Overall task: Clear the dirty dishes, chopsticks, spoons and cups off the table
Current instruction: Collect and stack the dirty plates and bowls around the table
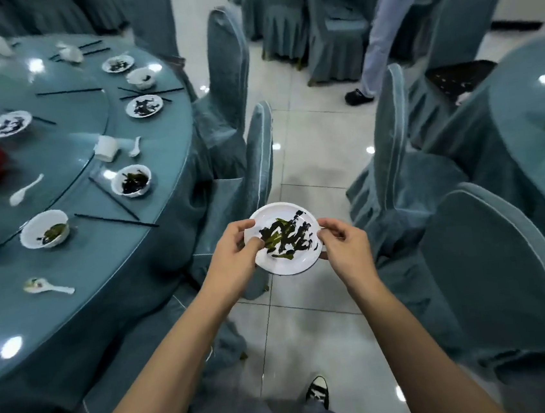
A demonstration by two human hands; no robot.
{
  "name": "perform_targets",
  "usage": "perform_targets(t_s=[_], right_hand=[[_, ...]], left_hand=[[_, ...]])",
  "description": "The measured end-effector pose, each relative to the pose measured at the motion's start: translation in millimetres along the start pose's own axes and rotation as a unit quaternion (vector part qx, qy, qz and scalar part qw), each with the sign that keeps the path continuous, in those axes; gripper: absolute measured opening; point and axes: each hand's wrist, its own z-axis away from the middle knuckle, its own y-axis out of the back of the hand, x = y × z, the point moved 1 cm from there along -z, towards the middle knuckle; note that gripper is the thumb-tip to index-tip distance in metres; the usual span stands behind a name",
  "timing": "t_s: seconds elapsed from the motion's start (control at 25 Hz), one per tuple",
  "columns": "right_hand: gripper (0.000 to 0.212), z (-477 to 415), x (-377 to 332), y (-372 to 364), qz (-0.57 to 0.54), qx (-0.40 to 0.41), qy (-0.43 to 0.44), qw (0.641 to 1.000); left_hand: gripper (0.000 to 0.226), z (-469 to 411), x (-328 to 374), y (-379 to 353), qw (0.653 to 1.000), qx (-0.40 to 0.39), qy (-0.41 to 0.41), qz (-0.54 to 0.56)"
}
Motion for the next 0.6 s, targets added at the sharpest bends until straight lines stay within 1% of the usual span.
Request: perform_targets(t_s=[0.16,0.24,0.32,0.4,0.44,0.52,0.6], right_hand=[[0.013,-44.9,-17.9,-7.1,0.027,-0.068,0.015,0.997],[0.018,-61.2,-22.2,-16.6,0.039,-0.091,0.021,0.995],[0.015,-76.1,-27.1,-27.7,0.041,-0.115,0.022,0.992],[0.013,-93.4,-31.7,-39.7,0.043,-0.14,0.025,0.989],[0.014,-102.7,-34.0,-46.0,0.042,-0.148,0.025,0.988],[0.017,-121.8,-40.9,-58.1,0.042,-0.161,0.024,0.986],[0.015,-144.1,-51.1,-70.3,0.049,-0.174,0.027,0.983]], left_hand=[[0.033,-9.7,8.5,-10.0,0.997,0.068,0.016,0.019],[0.032,-15.5,12.1,-9.3,0.995,0.095,0.026,0.029],[0.033,-23.6,17.5,-6.9,0.992,0.114,0.032,0.046],[0.041,-34.8,22.5,-3.8,0.989,0.131,0.036,0.065],[0.041,-42.2,25.1,-2.1,0.987,0.139,0.037,0.072],[0.034,-62.0,30.2,1.7,0.984,0.155,0.037,0.078],[0.033,-86.5,38.2,6.4,0.982,0.163,0.038,0.081]])
